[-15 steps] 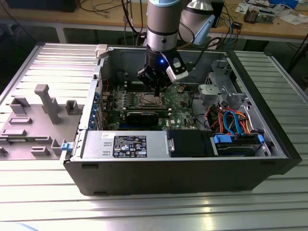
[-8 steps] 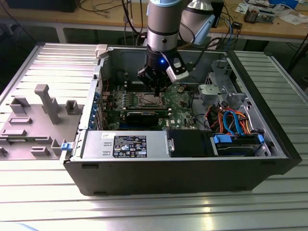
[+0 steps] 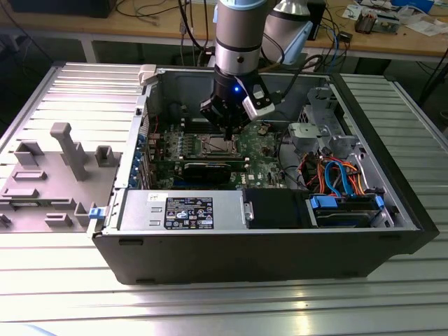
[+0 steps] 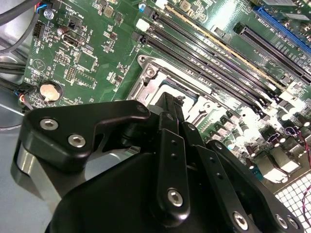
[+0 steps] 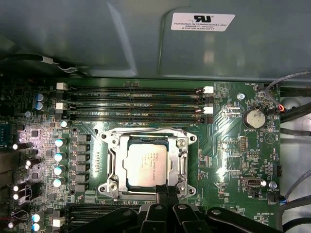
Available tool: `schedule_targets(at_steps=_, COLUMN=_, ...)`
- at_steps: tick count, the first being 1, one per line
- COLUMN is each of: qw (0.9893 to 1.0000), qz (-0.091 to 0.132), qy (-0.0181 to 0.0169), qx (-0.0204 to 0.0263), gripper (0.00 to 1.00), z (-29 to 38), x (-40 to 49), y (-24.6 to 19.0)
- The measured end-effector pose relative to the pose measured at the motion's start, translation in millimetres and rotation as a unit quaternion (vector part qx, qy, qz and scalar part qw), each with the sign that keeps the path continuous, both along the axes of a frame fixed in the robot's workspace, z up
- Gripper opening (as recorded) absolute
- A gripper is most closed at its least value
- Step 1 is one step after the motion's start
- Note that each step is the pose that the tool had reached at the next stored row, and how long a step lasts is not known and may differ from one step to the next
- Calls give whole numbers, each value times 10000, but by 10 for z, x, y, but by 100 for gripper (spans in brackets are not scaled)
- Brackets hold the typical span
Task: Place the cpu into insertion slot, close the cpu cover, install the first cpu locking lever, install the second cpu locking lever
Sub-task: 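Install the second cpu locking lever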
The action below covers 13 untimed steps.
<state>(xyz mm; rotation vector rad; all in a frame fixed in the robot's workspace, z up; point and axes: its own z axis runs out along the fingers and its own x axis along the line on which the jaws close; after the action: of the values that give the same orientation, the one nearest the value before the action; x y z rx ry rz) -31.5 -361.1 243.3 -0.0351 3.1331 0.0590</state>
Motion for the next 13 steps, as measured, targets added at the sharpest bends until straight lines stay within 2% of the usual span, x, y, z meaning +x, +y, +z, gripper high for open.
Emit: schedule_targets(at_steps=13, qw=10000, qz=71, qy=2, qx=0, gripper=11, z=-4, x=1, y=0)
